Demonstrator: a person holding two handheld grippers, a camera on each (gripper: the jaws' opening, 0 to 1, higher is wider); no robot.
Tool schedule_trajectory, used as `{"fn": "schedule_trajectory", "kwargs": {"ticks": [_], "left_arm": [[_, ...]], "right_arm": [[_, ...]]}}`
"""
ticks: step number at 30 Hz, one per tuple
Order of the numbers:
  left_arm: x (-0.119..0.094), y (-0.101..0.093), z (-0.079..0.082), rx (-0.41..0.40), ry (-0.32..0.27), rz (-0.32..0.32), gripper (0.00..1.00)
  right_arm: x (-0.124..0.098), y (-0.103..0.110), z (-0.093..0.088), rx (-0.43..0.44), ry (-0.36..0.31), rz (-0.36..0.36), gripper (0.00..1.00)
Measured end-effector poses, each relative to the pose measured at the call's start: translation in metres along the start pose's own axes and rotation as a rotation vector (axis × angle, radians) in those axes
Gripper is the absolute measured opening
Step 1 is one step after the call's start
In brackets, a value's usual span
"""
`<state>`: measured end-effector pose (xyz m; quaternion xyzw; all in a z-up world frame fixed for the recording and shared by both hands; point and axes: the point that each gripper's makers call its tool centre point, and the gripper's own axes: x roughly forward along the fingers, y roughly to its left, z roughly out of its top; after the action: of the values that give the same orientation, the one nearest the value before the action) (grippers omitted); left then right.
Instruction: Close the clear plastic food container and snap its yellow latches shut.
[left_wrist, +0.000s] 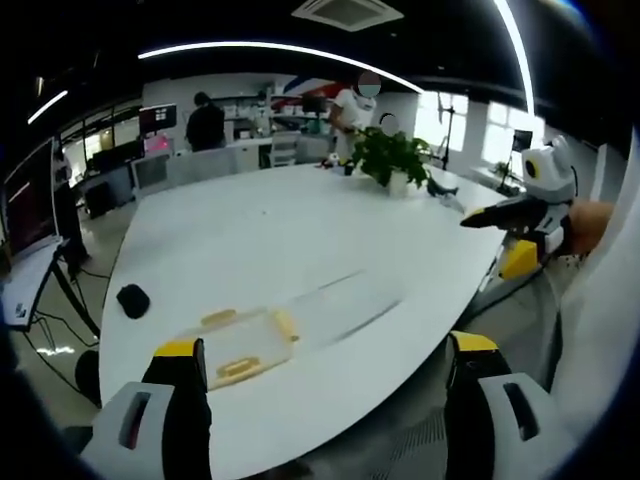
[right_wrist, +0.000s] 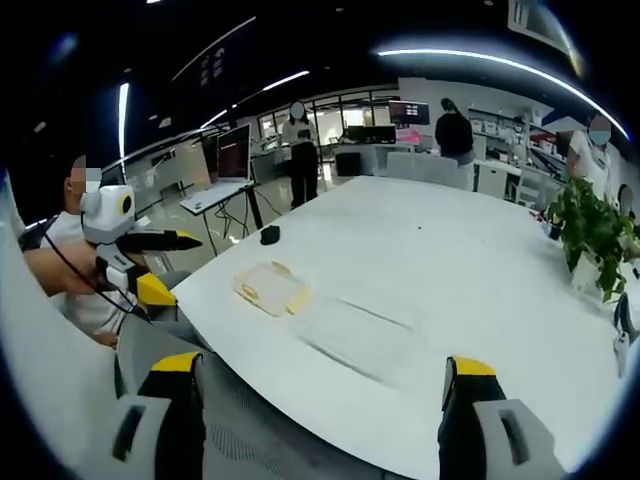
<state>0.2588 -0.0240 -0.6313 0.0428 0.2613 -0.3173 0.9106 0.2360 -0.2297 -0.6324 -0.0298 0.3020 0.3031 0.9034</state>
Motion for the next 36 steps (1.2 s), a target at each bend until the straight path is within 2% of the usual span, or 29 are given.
{"fn": "schedule_trajectory", "kwargs": {"ticks": [7,19,30,36], "left_arm": [[0.001,-0.001,0.001,0.013,-0.003,-0.005,0.98],[0.006,-0.008,0.000,0.032,0.016,-0.058,0.96],[0.010,-0.003,-0.001,0.030,0.017,-0.074,0.96],[0.013,0.000,-0.001,0.037,0.021,-0.084,0.97]], "right_arm": [[-0.003,-0.002,-0.004,-0.003,0.010,-0.007,0.99],[-0.013,-0.003,-0.010,0.025,0.003,-0.049,0.99],[-0.010,-0.002,-0.016,0.043,0.015,-0.060,0.99],[-0.008,-0.005,-0.012,0.062,-0.007,-0.060,0.99]]}}
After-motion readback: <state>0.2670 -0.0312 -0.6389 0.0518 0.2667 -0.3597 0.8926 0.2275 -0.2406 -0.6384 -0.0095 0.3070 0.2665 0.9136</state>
